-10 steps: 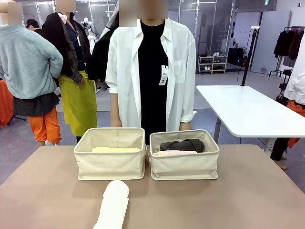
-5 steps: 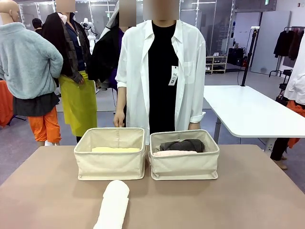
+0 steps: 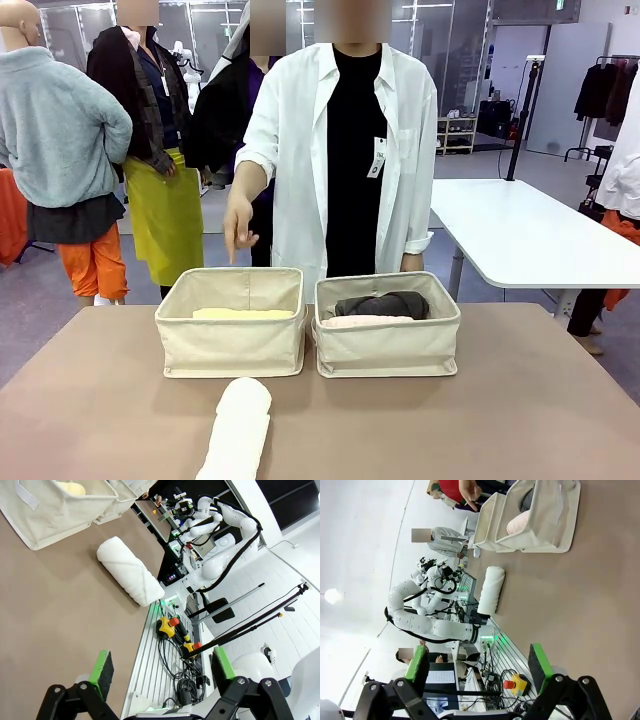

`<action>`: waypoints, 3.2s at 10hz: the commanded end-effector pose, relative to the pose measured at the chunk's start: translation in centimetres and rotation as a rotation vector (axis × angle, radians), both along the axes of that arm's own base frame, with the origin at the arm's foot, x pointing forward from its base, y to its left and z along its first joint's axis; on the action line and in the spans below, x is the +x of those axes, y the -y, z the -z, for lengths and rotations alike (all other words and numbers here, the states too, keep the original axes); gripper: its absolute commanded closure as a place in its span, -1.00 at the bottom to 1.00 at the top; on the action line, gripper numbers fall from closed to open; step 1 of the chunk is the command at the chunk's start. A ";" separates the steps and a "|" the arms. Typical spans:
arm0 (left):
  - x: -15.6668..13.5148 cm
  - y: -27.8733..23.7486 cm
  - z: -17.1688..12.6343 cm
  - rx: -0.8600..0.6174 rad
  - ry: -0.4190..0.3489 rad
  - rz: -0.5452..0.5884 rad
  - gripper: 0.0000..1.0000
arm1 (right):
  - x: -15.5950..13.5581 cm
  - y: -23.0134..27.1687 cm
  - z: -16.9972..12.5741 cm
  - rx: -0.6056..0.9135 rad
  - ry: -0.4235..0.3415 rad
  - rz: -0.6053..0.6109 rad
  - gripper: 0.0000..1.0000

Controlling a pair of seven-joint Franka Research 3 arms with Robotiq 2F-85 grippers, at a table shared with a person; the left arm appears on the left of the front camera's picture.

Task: Divide the towels into two baskets.
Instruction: Pick up one hotel-folded towel from the bottom of the table and place it in the Fabric basket indicated by the person.

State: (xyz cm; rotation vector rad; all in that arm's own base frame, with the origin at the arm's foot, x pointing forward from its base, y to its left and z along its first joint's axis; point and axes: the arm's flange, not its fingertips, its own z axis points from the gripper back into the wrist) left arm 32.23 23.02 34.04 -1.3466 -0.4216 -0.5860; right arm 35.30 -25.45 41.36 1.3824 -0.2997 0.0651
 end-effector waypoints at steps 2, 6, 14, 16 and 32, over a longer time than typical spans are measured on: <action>-0.4 0.0 -0.2 -0.009 0.015 -0.001 -1.00 | -0.6 -0.4 0.0 -0.015 -0.003 0.005 -1.00; 1.8 7.0 -3.5 0.200 -0.093 0.043 -1.00 | -0.6 -0.4 0.0 -0.015 -0.003 0.005 -1.00; -0.7 27.4 -8.6 0.624 -0.200 -0.177 -1.00 | -0.6 -0.4 0.0 -0.015 -0.003 0.005 -1.00; -1.9 30.8 -7.4 0.666 -0.171 -0.290 -1.00 | -0.6 -0.4 0.0 -0.015 -0.003 0.005 -1.00; 2.5 42.4 -1.4 0.950 -0.418 -0.390 -1.00 | -0.6 -0.4 0.0 -0.015 -0.003 0.005 -1.00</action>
